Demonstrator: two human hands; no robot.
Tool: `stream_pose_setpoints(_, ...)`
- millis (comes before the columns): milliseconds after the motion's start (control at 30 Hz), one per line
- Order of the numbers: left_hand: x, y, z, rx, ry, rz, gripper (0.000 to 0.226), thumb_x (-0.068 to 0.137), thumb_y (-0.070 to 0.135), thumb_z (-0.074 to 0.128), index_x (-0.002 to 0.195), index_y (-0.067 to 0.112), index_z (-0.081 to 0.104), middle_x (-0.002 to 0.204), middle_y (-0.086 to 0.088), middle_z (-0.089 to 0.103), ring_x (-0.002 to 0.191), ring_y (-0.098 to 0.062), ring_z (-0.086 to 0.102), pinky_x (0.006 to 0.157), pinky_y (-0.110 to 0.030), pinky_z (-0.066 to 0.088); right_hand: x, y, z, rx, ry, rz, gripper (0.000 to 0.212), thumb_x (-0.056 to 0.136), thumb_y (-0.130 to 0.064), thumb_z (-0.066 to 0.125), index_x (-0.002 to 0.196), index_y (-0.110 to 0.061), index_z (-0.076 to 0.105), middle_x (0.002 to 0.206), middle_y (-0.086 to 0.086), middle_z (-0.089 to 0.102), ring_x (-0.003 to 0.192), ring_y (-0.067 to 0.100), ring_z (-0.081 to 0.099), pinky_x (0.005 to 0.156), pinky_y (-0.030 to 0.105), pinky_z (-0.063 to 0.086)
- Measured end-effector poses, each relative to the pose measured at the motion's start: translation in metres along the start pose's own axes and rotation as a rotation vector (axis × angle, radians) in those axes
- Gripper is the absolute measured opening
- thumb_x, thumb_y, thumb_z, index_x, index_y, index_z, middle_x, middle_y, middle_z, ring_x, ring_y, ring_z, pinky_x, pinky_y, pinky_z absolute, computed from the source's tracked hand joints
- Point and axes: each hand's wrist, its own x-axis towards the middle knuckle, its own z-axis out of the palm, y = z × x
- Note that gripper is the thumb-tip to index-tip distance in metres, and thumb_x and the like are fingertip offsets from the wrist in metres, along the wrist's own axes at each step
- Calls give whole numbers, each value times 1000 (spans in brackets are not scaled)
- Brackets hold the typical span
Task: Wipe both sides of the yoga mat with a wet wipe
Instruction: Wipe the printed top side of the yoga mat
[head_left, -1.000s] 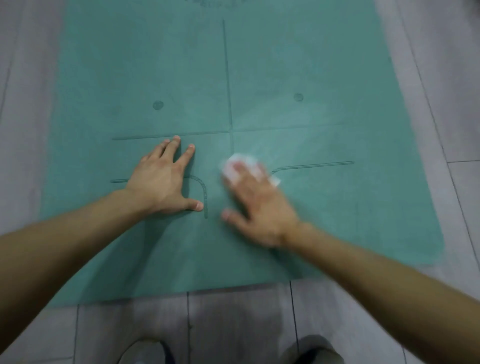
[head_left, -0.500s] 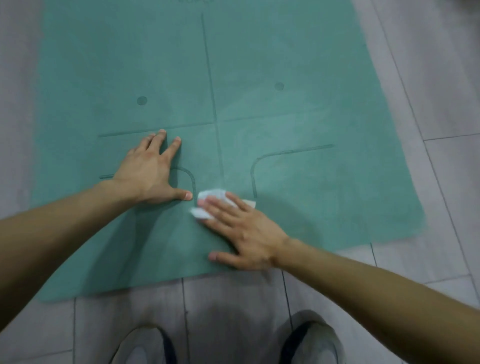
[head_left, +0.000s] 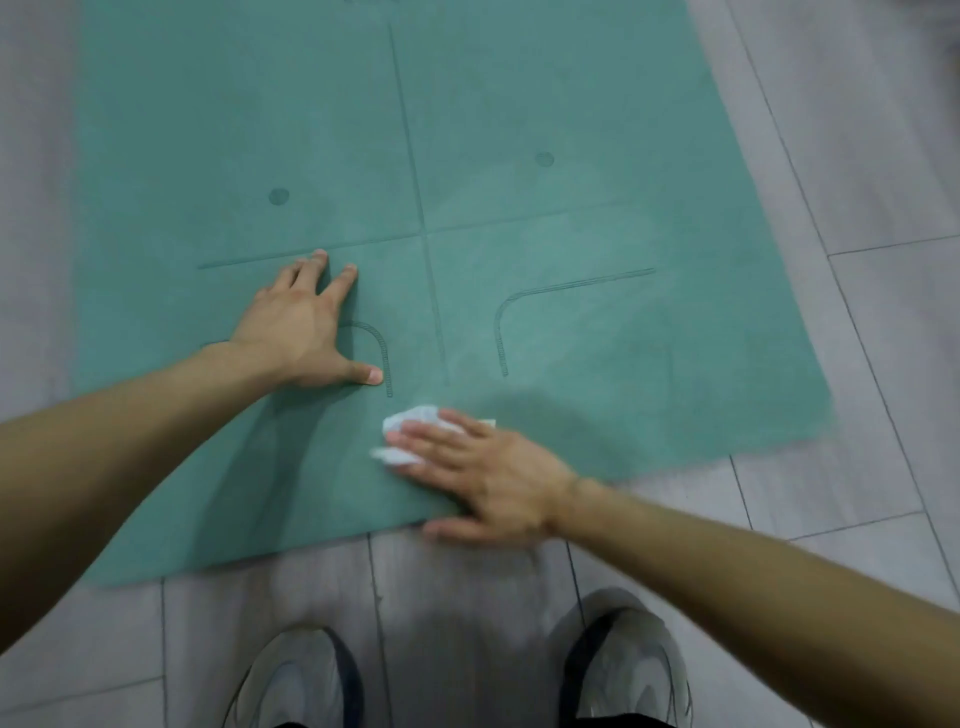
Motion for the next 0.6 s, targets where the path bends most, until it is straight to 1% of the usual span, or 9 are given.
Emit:
stream_pose_setpoints(33,0,0,0,-13,-6,3,147,52,99,66,166,29,6,173,-9,5,157,-34,14,126,-52,27,-7,29,-7,23,72,95,76,106,-60,42,168,-25,16,176,3,10,163,20,0,131,47,11)
stream_pose_setpoints(133,-3,-3,3,-62,9,3,145,51,99,66,166,29,10,172,-11,9,157,-34,17,127,-51,25,-53,131,-40,-30,172,751,77,106,-69,16,169,-26,5,177,-2,0,162,13,-8,131,48,9)
stream_pose_setpoints(200,-12,-2,3,-68,35,13,135,57,94,70,164,28,21,169,-15,18,154,-35,24,126,-50,27,-70,153,-48,11,174,972,88,100,-78,4,169,-23,2,177,0,-6,161,13,-13,132,46,1)
stream_pose_setpoints(267,-26,4,4,-82,105,49,114,65,80,78,156,24,36,162,-17,33,148,-36,33,122,-51,33,-45,102,-26,80,208,940,91,100,-80,14,169,-22,1,176,2,-9,162,21,-16,132,49,-2)
stream_pose_setpoints(367,-46,16,15,-109,207,139,71,75,49,78,137,23,55,137,-7,52,129,-32,49,111,-48,45,-6,-18,17,78,73,288,87,102,-73,34,169,-22,14,177,5,2,163,24,-7,132,51,4)
stream_pose_setpoints(433,-55,22,24,-125,230,163,54,77,35,70,129,23,61,124,-3,56,117,-30,54,103,-46,49,-7,-27,15,-11,32,78,78,106,-64,36,168,-21,18,177,3,8,163,18,-4,132,45,7)
stream_pose_setpoints(467,-57,25,27,-136,214,167,51,78,32,68,128,23,62,123,-2,57,115,-30,54,102,-46,49,-16,-4,7,-4,100,159,75,107,-61,38,168,-22,16,176,2,9,163,17,-2,132,44,8)
stream_pose_setpoints(533,-61,26,30,-146,164,168,53,81,36,68,132,24,60,127,-1,56,117,-28,54,103,-47,50,-49,58,-7,30,197,562,75,108,-62,35,169,-24,11,177,2,7,163,19,-2,131,46,11)
stream_pose_setpoints(600,-62,24,31,-141,128,182,60,82,44,68,137,23,57,132,-1,54,121,-28,52,107,-46,48,-91,107,-21,6,233,973,81,105,-70,17,169,-23,4,177,2,-3,162,16,-10,131,48,9)
